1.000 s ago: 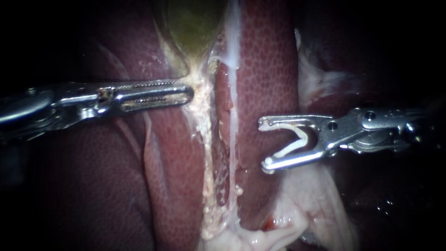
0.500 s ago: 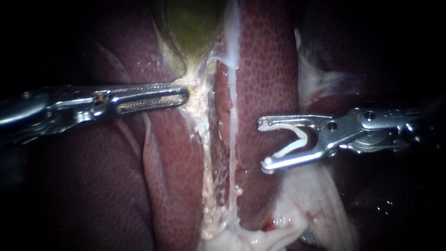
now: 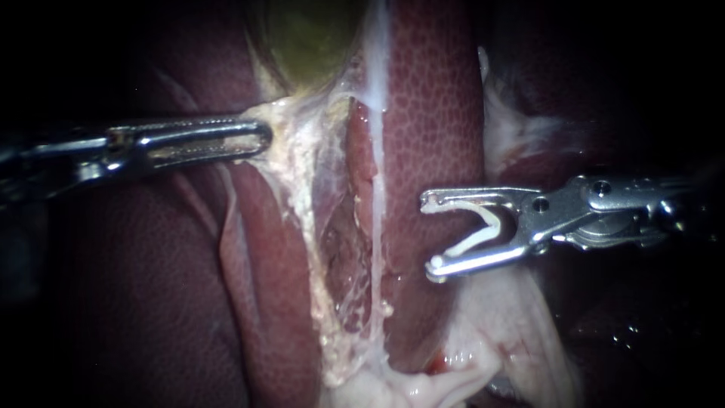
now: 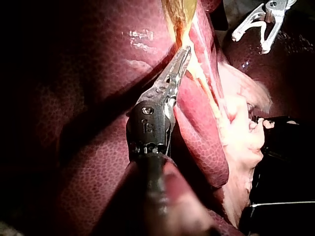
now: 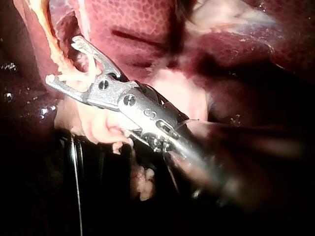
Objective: Grabbing gallbladder
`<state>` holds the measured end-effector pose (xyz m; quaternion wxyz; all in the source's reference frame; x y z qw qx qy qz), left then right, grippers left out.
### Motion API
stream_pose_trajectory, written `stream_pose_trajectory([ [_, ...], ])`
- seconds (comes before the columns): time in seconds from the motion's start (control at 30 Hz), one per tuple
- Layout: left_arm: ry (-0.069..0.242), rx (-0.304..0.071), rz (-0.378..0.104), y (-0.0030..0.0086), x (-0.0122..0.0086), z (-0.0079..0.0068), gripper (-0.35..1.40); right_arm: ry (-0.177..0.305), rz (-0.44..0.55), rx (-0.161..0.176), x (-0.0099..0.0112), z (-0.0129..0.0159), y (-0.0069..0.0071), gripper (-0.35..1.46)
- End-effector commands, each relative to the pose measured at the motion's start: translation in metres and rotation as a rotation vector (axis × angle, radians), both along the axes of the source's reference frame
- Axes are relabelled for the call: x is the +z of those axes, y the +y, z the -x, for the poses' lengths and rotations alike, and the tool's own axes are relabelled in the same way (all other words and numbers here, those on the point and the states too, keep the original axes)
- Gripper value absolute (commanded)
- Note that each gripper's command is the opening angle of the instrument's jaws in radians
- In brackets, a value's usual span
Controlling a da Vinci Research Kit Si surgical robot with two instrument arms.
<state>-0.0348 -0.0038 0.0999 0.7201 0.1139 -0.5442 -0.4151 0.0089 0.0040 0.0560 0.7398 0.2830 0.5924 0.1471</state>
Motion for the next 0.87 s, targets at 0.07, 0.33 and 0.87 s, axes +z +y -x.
stream_pose_trajectory([
  [0.07,-0.001,-0.008,0.005,0.0003,-0.0006,-0.0005,-0.35,0.000,0.000,0.000,0.0000,0.0000,0.0000,0.60],
  [0.33,0.002,-0.028,0.012,0.0010,-0.0016,-0.0016,-0.35,0.000,0.000,0.000,0.0000,0.0000,0.0000,0.60],
  [0.87,0.014,-0.043,0.014,0.0008,-0.0014,-0.0015,-0.35,0.000,0.000,0.000,0.0000,0.0000,0.0000,0.60],
])
